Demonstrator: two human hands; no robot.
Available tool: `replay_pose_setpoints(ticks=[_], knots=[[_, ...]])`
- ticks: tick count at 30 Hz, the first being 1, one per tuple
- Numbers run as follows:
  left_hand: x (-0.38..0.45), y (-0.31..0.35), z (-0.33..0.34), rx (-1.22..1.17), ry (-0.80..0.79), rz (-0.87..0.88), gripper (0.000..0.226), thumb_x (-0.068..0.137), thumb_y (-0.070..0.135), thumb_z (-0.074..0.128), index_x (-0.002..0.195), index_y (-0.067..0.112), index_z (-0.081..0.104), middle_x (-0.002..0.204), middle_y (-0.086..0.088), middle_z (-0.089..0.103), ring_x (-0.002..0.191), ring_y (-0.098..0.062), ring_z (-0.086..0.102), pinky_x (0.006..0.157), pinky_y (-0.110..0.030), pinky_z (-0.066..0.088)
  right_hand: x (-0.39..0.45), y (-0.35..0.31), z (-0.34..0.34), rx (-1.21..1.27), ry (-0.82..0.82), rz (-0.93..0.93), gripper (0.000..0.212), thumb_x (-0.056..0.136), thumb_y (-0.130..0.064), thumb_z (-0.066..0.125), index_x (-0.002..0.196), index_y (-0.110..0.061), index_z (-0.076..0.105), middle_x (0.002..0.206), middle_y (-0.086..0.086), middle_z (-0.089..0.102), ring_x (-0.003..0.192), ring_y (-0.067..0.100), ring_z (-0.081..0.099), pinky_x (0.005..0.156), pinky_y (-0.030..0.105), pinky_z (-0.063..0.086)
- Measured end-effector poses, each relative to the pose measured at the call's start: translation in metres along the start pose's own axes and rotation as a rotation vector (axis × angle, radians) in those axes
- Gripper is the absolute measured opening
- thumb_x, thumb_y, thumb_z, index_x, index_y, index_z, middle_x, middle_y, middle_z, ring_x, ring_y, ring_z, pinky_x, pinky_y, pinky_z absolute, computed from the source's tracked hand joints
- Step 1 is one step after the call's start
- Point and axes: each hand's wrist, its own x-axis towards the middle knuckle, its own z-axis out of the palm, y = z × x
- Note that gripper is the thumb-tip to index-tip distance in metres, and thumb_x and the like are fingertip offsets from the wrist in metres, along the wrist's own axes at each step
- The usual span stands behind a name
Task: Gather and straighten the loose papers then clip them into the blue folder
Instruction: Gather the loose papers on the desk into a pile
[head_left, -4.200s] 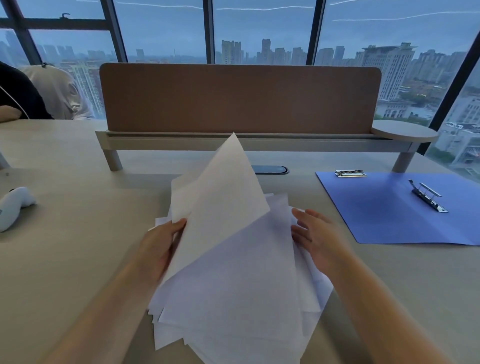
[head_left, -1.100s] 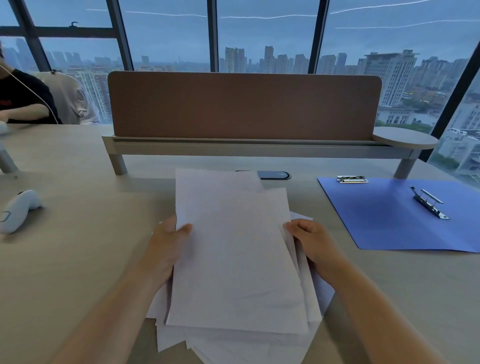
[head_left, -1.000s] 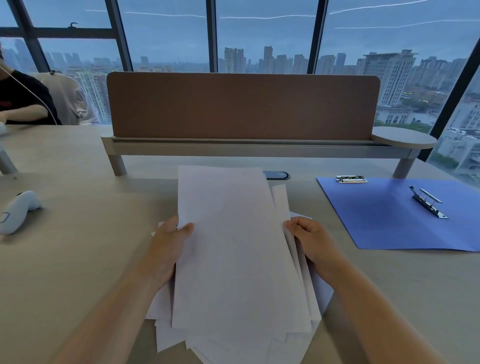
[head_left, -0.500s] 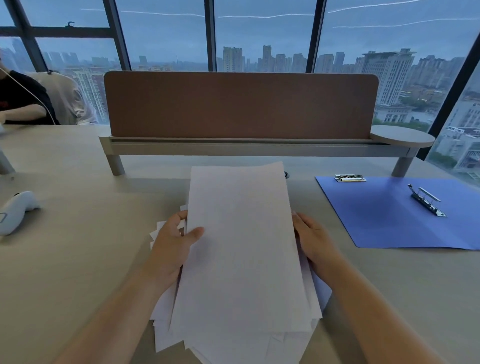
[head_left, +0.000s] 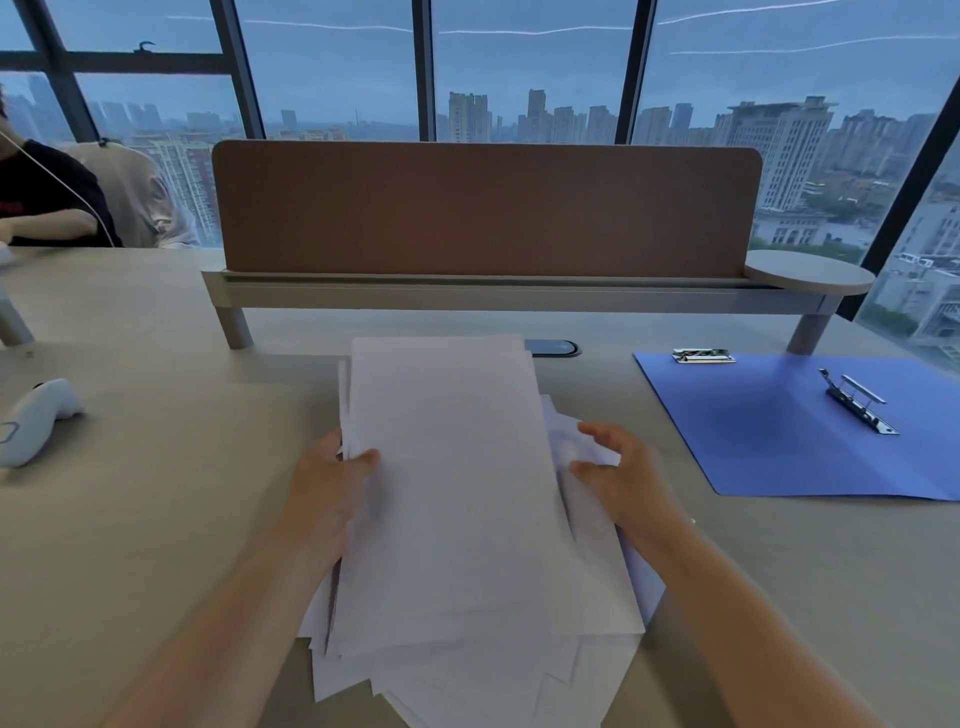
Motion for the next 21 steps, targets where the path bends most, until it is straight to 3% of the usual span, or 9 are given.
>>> replay_pose_setpoints(ticks=[2, 5, 7, 9, 11, 13, 16, 19, 21], knots=[[0.002, 0.003, -0.002, -0.112, 0.022, -0.064, 0.028, 0.089, -0.004, 0.058, 0.111, 0.006, 0.070, 0.091, -0.006, 0.076, 0.076, -0.023, 0.071, 0.073, -0.034, 0.055, 0.002, 0.002, -0.003, 0.112, -0.005, 0.101, 0.066, 0.078, -0.012, 0.082, 0.136, -0.027, 0.055, 0.126, 0.000, 0.061, 0.113, 0.023, 0.061, 0.094, 0.043, 0.053], [-0.003, 0.011, -0.004, -0.298, -0.033, -0.145, 0.023, 0.087, 0.001, 0.055, 0.103, 0.004, 0.070, 0.080, -0.007, 0.078, 0.066, -0.021, 0.073, 0.062, -0.031, 0.060, 0.000, 0.000, -0.005, 0.374, -0.099, 0.229, 0.086, 0.070, -0.007, 0.088, 0.143, -0.023, 0.045, 0.108, 0.003, 0.063, 0.100, 0.031, 0.068, 0.089, 0.049, 0.056], [-0.006, 0.013, -0.008, -0.375, -0.087, -0.189, 0.025, 0.088, 0.009, 0.054, 0.106, 0.003, 0.071, 0.089, -0.010, 0.077, 0.068, -0.023, 0.073, 0.069, -0.035, 0.057, -0.003, -0.004, -0.005, 0.476, -0.180, 0.245, 0.072, 0.068, -0.003, 0.087, 0.131, -0.017, 0.053, 0.103, 0.013, 0.067, 0.092, 0.035, 0.071, 0.081, 0.046, 0.059], [-0.007, 0.013, -0.010, -0.392, -0.116, -0.186, 0.028, 0.091, 0.015, 0.050, 0.105, 0.001, 0.070, 0.077, -0.009, 0.075, 0.061, -0.021, 0.071, 0.066, -0.033, 0.054, -0.006, -0.007, -0.006, 0.525, -0.272, 0.236, 0.049, 0.072, 0.001, 0.082, 0.118, 0.000, 0.066, 0.106, 0.026, 0.072, 0.090, 0.039, 0.073, 0.079, 0.045, 0.061], [-0.007, 0.013, -0.012, -0.421, -0.131, -0.195, 0.030, 0.095, 0.023, 0.052, 0.106, 0.001, 0.069, 0.068, -0.006, 0.074, 0.057, -0.019, 0.071, 0.056, -0.026, 0.055, -0.007, -0.006, -0.005, 0.421, -0.305, 0.196, 0.025, 0.079, 0.001, 0.076, 0.104, 0.002, 0.074, 0.101, 0.023, 0.076, 0.089, 0.038, 0.074, 0.080, 0.044, 0.062], [-0.007, 0.014, -0.012, -0.441, -0.153, -0.221, 0.034, 0.095, 0.032, 0.058, 0.110, 0.005, 0.070, 0.079, -0.007, 0.077, 0.064, -0.019, 0.074, 0.053, -0.025, 0.057, -0.004, -0.002, -0.003, 0.191, -0.273, 0.118, 0.015, 0.083, -0.006, 0.075, 0.094, 0.004, 0.074, 0.090, 0.017, 0.078, 0.081, 0.033, 0.074, 0.077, 0.043, 0.060], [-0.003, 0.010, -0.012, -0.439, -0.137, -0.248, 0.040, 0.091, 0.034, 0.063, 0.120, 0.007, 0.068, 0.099, -0.010, 0.076, 0.076, -0.022, 0.075, 0.058, -0.030, 0.059, -0.002, 0.000, 0.002, 0.036, -0.226, 0.039, 0.026, 0.085, -0.012, 0.072, 0.089, 0.013, 0.065, 0.079, 0.017, 0.068, 0.069, 0.023, 0.062, 0.068, 0.039, 0.051], [0.001, 0.005, -0.008, -0.422, -0.101, -0.234, 0.042, 0.090, 0.032, 0.065, 0.125, 0.008, 0.067, 0.122, -0.012, 0.071, 0.107, -0.027, 0.069, 0.090, -0.039, 0.056, -0.004, -0.005, 0.001, 0.181, -0.152, 0.027, 0.016, 0.091, -0.007, 0.066, 0.081, 0.005, 0.070, 0.078, 0.016, 0.069, 0.069, 0.025, 0.064, 0.067, 0.039, 0.051], [0.004, 0.004, -0.008, -0.421, -0.062, -0.215, 0.038, 0.092, 0.029, 0.065, 0.123, 0.007, 0.068, 0.121, -0.012, 0.071, 0.111, -0.028, 0.068, 0.100, -0.043, 0.051, -0.004, -0.010, -0.002, 0.337, -0.040, 0.029, 0.017, 0.092, -0.009, 0.066, 0.077, -0.003, 0.072, 0.076, 0.014, 0.068, 0.070, 0.026, 0.062, 0.067, 0.039, 0.049]])
